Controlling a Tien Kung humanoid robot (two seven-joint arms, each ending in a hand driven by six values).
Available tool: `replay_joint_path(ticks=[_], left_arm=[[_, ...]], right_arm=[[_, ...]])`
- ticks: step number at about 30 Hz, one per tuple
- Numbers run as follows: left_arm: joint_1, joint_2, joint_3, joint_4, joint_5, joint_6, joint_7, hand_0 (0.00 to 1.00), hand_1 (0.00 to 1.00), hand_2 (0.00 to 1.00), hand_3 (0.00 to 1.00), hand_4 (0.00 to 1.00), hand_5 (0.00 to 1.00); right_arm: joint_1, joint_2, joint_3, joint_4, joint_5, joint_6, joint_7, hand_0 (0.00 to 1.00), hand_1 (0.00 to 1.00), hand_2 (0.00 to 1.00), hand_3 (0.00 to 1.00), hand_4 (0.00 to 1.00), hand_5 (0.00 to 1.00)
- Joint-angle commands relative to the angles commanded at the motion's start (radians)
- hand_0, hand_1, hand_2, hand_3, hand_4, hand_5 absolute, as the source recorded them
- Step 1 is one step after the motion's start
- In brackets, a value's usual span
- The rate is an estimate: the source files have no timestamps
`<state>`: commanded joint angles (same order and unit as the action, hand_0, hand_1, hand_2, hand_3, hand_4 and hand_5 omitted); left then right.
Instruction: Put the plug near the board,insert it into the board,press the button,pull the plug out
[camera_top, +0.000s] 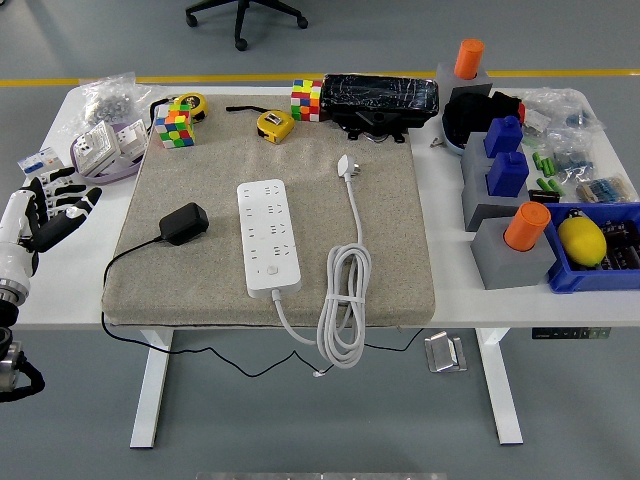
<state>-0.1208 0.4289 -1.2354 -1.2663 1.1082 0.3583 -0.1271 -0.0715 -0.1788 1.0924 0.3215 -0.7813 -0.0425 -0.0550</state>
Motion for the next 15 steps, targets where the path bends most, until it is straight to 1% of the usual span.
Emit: replay_joint_path(ticks=[4, 8, 12, 15], left_arm=[[-0.003, -0.008, -0.019, -0.003, 0.004, -0.001, 0.003, 0.582, 0.658, 0.677, 0.806, 0.847, 0.411], [-0.013, -0.011, -0.029, -0.004, 0.004, -0.003, 0.007, 0.581, 0.659, 0.677, 0.806, 0.848, 0.412], [-0.027, -0.021, -0.045, -0.006, 0.002, -0.003, 0.008, 0.581, 0.658, 0.677, 0.808, 0.848, 0.413], [-0.036, -0.026, -0.043, -0.007, 0.003, -0.005, 0.010, 0.581, 0.658, 0.677, 0.808, 0.848, 0.413]], right_arm=[[0.009, -0.007, 0.014, 0.006, -0.015, 0.002, -0.005, 0.608, 0.681, 0.660, 0.565, 0.973, 0.587], [0.015, -0.019, 0.027, 0.017, -0.017, 0.001, -0.004, 0.609, 0.681, 0.658, 0.565, 0.973, 0.587], [0.041, -0.024, 0.038, -0.004, -0.019, 0.005, -0.009, 0.610, 0.681, 0.661, 0.565, 0.972, 0.588], [0.058, -0.035, 0.053, -0.004, -0.020, 0.004, -0.008, 0.610, 0.681, 0.661, 0.565, 0.972, 0.588]])
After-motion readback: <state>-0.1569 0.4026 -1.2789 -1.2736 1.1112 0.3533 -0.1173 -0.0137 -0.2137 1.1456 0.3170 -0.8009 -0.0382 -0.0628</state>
